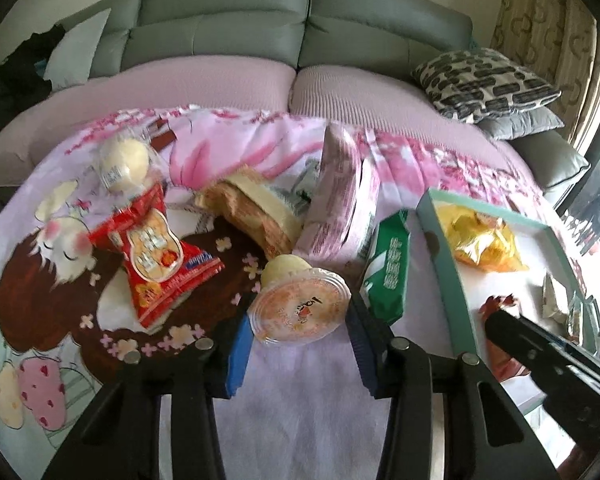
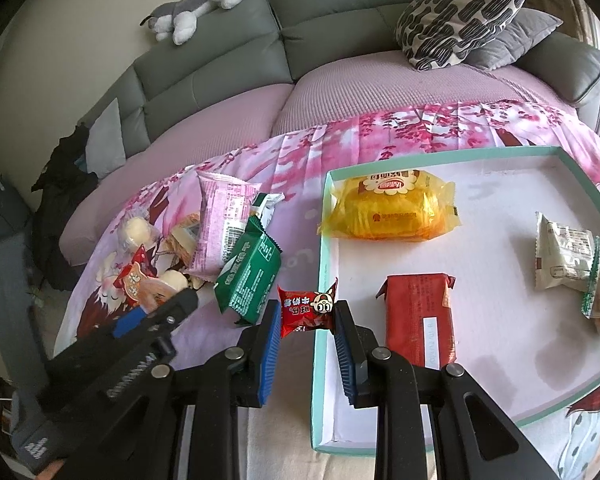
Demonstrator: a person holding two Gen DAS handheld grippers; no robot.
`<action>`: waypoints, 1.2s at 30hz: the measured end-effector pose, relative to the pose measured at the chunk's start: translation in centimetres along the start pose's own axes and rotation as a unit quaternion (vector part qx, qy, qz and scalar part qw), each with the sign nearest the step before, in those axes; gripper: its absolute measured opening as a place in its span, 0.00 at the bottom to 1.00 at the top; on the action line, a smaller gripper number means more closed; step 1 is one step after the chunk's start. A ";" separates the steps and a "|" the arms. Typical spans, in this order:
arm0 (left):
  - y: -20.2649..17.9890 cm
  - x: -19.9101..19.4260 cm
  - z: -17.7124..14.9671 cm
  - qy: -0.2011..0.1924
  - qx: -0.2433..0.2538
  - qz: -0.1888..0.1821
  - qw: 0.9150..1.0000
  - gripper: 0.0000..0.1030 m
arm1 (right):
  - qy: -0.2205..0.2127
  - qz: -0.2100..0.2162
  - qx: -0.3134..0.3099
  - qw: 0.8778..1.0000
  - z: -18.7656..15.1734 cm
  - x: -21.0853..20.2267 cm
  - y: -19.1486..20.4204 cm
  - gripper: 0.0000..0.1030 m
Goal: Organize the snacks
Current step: 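Carry the jelly cup with the left tool and candy with the right tool over the tray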
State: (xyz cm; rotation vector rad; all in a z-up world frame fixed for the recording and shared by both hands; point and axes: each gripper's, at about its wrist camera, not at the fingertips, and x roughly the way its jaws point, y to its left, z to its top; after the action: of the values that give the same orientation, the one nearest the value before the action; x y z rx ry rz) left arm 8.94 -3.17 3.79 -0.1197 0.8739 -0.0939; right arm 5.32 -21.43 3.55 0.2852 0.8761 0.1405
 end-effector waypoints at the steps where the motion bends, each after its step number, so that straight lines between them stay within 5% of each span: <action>1: -0.1 -0.3 0.1 -0.005 0.001 0.001 1.000 0.45 | -0.002 0.000 0.001 1.000 0.1 -0.2 -0.1 0.27; 14: -5.1 -3.7 1.4 -0.049 0.059 -0.030 0.997 0.45 | -0.036 -0.023 0.059 0.997 1.3 -2.3 -4.8 0.27; 36: -16.7 -0.4 1.2 -0.008 0.186 -0.073 0.980 0.45 | -0.058 -0.070 0.159 0.983 2.0 -3.4 -13.4 0.27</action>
State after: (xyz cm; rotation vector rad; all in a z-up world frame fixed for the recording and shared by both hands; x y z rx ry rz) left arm 9.10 -19.59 7.24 0.1657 0.8176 -0.3904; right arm 4.77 -35.38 3.15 0.5222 0.7986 -0.1481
